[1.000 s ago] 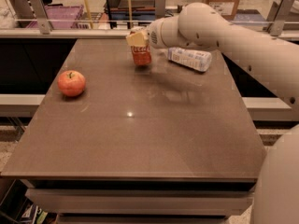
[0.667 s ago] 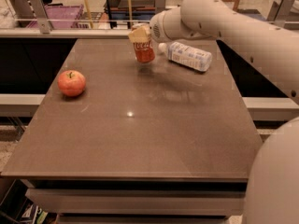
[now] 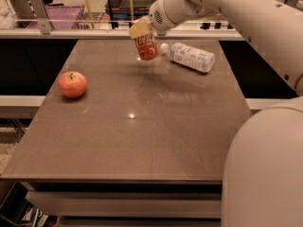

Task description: Knock coke can over

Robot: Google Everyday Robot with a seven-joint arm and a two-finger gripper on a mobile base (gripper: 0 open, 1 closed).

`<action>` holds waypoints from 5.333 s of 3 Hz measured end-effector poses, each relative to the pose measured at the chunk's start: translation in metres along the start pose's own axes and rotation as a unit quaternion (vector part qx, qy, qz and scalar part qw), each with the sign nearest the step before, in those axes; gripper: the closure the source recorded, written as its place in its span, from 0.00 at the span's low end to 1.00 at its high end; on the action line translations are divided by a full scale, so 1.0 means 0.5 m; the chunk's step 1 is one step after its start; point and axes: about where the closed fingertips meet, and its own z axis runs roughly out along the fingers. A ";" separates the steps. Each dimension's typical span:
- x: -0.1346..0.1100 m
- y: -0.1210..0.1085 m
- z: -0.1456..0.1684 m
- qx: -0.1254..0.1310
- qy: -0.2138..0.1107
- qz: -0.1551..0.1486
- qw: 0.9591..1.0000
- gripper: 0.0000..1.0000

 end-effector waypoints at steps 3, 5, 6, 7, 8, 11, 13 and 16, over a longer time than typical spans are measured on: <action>0.031 0.082 0.023 -0.078 0.088 0.004 0.993 1.00; 0.089 0.128 0.038 -0.091 0.153 0.007 0.984 1.00; 0.106 0.141 0.044 -0.092 0.193 0.000 0.977 1.00; 0.114 0.149 0.043 -0.088 0.241 -0.010 0.966 1.00; 0.120 0.150 0.046 -0.085 0.281 -0.020 0.956 1.00; 0.147 0.140 0.135 -0.107 0.257 -0.029 0.960 1.00; 0.147 0.140 0.168 -0.111 0.210 -0.020 0.971 0.82; 0.147 0.144 0.172 -0.114 0.213 -0.021 0.970 0.13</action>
Offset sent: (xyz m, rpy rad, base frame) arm -0.0287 0.0255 -0.0113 -0.0785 0.2126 0.1384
